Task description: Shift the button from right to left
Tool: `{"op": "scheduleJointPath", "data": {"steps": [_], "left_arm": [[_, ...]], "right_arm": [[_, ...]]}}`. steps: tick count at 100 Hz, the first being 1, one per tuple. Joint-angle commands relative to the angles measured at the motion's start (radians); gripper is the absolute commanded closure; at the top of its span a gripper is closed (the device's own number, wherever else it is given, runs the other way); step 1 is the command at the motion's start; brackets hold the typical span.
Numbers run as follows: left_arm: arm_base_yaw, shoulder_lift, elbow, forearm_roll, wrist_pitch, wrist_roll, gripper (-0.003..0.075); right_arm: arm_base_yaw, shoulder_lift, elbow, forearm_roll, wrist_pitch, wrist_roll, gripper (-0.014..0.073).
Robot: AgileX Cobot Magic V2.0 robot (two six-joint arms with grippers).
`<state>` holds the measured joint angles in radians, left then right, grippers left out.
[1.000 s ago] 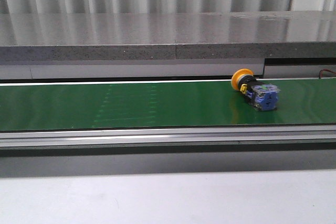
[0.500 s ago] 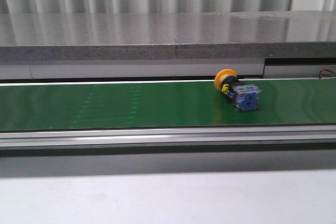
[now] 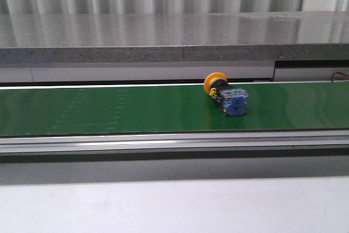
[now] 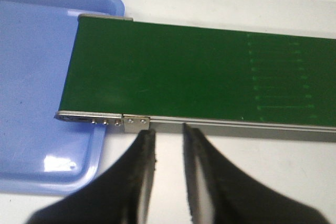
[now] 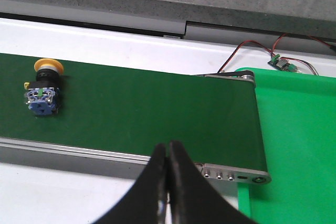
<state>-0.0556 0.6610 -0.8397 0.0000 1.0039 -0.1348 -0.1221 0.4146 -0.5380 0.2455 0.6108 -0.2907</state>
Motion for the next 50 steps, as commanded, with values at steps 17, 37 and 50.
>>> {"op": "scheduleJointPath", "data": {"steps": [17, 37, 50], "left_arm": [[-0.008, 0.037, -0.036, -0.011, 0.001, -0.001, 0.0017], [-0.008, 0.049, -0.036, -0.037, -0.01, 0.0, 0.0065], [-0.008, 0.097, -0.038, -0.138, -0.025, 0.047, 0.0066]], "right_arm": [[0.0, 0.003, -0.027, 0.002, -0.068, -0.007, 0.0662], [0.0, 0.003, -0.027, 0.002, -0.068, -0.007, 0.0662], [0.0, 0.003, -0.027, 0.002, -0.068, -0.007, 0.0662]]}}
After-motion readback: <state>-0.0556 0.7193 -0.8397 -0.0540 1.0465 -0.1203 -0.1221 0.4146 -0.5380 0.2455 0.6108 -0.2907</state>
